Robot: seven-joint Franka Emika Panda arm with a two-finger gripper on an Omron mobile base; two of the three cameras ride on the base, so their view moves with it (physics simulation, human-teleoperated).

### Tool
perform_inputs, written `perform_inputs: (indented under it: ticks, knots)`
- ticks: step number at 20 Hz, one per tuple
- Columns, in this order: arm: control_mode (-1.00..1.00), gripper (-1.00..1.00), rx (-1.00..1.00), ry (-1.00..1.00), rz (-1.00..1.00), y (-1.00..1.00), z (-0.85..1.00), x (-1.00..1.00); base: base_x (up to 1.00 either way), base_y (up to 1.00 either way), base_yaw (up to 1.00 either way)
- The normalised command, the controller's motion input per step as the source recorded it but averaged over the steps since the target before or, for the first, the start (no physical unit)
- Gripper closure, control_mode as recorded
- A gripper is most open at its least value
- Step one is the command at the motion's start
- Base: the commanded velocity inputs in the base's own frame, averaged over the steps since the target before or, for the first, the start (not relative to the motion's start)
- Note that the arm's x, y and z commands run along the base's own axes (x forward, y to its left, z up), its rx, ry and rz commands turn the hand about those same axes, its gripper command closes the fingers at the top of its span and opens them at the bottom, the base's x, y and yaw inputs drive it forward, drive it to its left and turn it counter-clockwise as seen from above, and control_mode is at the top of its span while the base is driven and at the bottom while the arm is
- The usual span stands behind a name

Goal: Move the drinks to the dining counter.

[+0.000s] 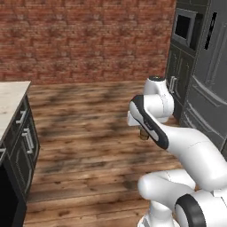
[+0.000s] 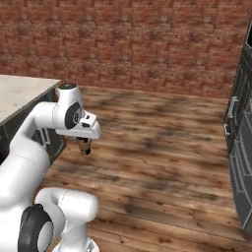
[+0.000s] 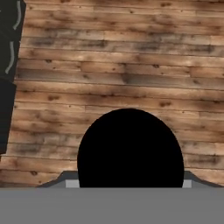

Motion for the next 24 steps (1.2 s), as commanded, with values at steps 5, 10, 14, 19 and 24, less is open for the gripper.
perform_inputs:
  ticks: [5, 10, 14, 19, 24]
  knots:
    - [1.00, 1.00, 0.00, 0.00, 0.00, 0.00, 0.00, 0.00, 1.00, -0.03, 0.08]
    - [1.00, 1.00, 0.00, 0.00, 0.00, 0.00, 0.00, 0.00, 1.00, -0.01, 0.00]
    - [1.00, 1.00, 0.00, 0.00, 0.00, 0.00, 0.00, 0.00, 1.00, 0.00, 0.00]
    - [1.00, 1.00, 0.00, 0.00, 0.00, 0.00, 0.00, 0.00, 1.00, 0.00, 0.00]
    - [1.00, 1.00, 0.00, 0.00, 0.00, 0.00, 0.00, 0.00, 1.00, 0.00, 0.00]
